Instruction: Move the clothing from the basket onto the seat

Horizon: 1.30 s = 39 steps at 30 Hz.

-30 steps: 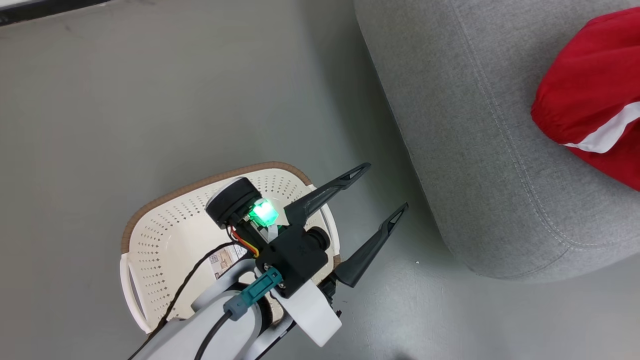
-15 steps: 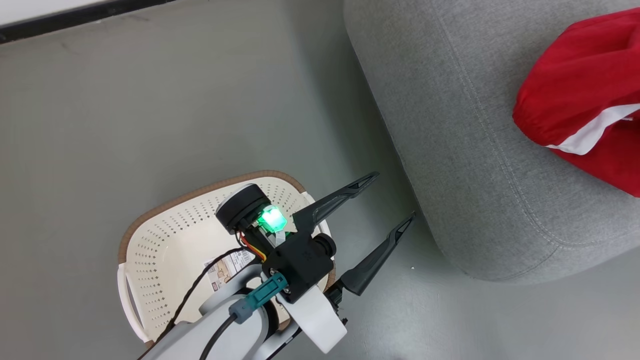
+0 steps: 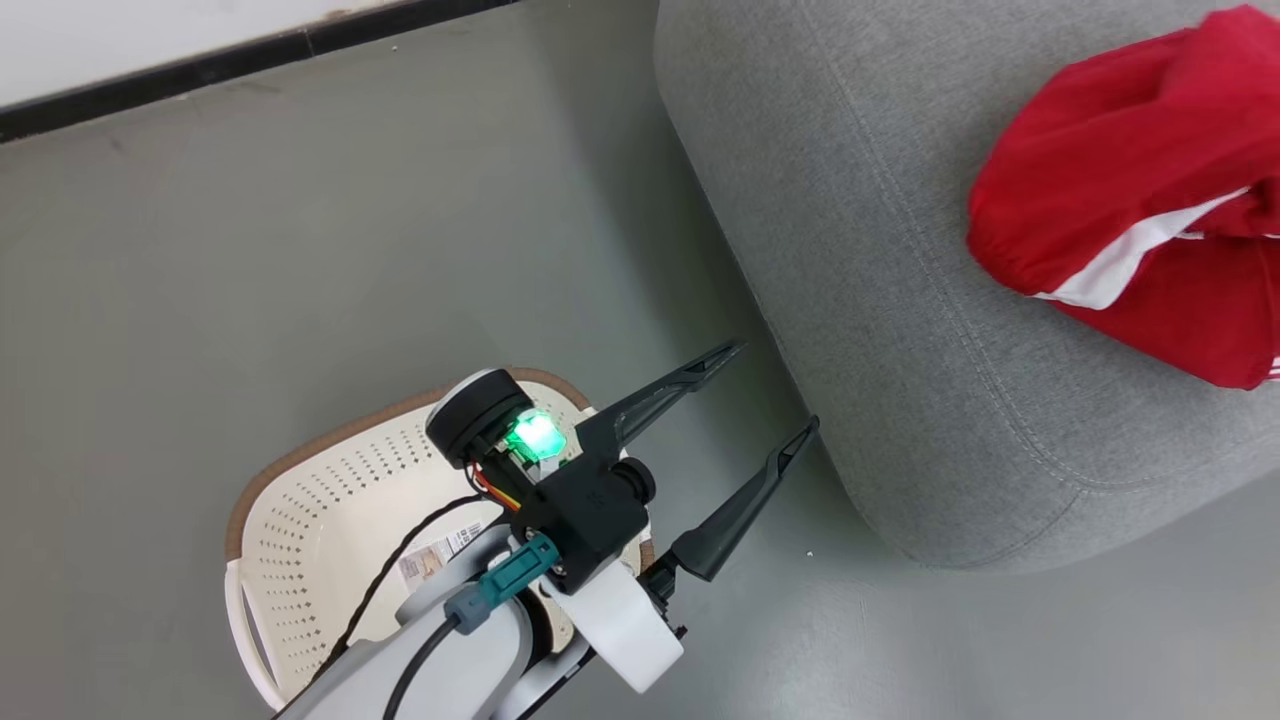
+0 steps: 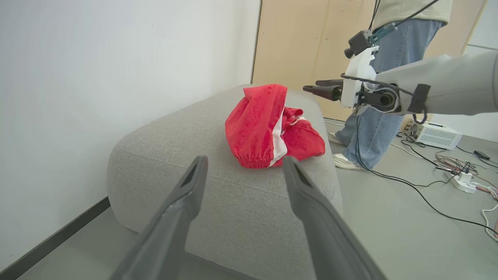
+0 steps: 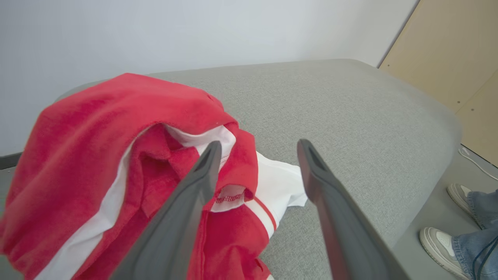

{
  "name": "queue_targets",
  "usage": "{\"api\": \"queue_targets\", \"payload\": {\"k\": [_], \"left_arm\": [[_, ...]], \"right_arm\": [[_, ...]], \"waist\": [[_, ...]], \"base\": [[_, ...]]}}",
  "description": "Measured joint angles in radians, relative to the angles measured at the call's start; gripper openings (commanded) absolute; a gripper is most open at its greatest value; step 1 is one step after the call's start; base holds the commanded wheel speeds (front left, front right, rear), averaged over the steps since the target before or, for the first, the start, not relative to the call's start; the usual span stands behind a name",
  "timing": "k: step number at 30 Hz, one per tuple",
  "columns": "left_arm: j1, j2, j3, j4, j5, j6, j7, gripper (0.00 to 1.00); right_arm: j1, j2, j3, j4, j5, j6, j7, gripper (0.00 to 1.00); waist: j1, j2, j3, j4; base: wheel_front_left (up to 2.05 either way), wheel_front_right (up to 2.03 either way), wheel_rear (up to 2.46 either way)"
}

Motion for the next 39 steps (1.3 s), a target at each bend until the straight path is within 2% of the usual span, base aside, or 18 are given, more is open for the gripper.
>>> {"api": "queue_targets", "payload": {"k": [10, 17, 27, 39], "left_arm": [[0.012, 0.001, 0.027, 0.026, -0.005, 0.006, -0.044, 1.0], [0.046, -0.003, 0.04, 0.045, -0.026, 0.023, -0.063, 1.0], [0.111, -0.009, 0.102, 0.078, -0.053, 0.081, -0.089, 1.0], [0.186, -0.01, 0.174, 0.11, -0.087, 0.144, -0.109, 1.0]], "right_arm": [[0.065, -0.007, 0.023, -0.113, 0.024, 0.0, -0.006, 1.0], [0.089, -0.004, 0.053, -0.251, 0.024, 0.0, -0.007, 1.0], [0.121, 0.077, 0.108, -0.411, 0.001, 0.0, -0.01, 1.0], [0.151, 0.145, 0.167, -0.503, -0.04, 0.0, -0.01, 1.0]], "waist": [[0.0, 0.0, -0.05, -0.017], [0.0, 0.0, -0.093, -0.013], [0.0, 0.0, -0.155, 0.027], [0.0, 0.0, -0.225, 0.108]], "base": [[0.0, 0.0, 0.0], [0.0, 0.0, 0.0], [0.0, 0.0, 0.0], [0.0, 0.0, 0.0]]}}
